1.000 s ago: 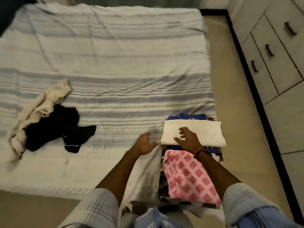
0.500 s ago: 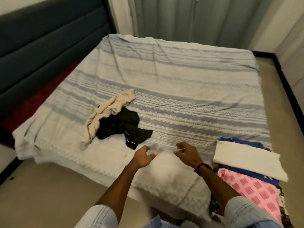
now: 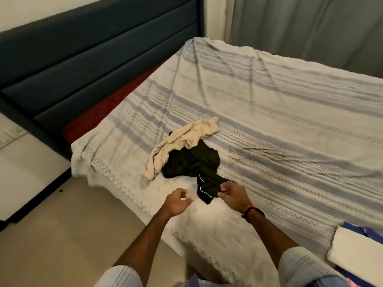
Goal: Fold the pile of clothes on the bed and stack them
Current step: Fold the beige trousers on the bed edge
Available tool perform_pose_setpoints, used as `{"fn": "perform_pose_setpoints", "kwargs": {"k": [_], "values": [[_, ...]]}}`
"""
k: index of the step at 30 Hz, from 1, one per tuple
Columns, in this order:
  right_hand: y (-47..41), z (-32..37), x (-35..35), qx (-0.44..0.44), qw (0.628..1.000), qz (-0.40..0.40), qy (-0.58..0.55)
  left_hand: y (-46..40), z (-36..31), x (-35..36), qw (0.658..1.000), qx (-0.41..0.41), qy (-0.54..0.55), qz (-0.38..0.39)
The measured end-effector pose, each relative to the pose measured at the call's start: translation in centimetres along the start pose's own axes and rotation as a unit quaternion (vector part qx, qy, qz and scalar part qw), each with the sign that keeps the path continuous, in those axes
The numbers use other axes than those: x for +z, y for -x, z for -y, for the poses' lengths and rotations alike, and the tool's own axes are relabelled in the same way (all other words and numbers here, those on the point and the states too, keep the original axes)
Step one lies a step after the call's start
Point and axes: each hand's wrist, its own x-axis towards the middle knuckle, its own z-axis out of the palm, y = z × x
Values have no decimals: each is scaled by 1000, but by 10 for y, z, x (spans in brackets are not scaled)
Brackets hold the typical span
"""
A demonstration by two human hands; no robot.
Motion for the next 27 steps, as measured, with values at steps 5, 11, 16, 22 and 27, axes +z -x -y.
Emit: {"fn": "perform_pose_setpoints", "kwargs": {"k": [5,11,16,22,27], "values": [[-58,36,16,-6,999,35,-7,-45,8,-40,999,-29,27,-23],[-132,75,49,-6,997,71,18,-120,24,-96,997,-48,48,-19],[-201,116,92,35,994,99,14,-196,54,-146,997,-70,33,-12],[-276,157,147,62,988,137,45,-279,91,-184,989,-149,10,-10],[-306,172,179,46,986,140,82,-314,109,-186,977,-212,-30,-14]]}}
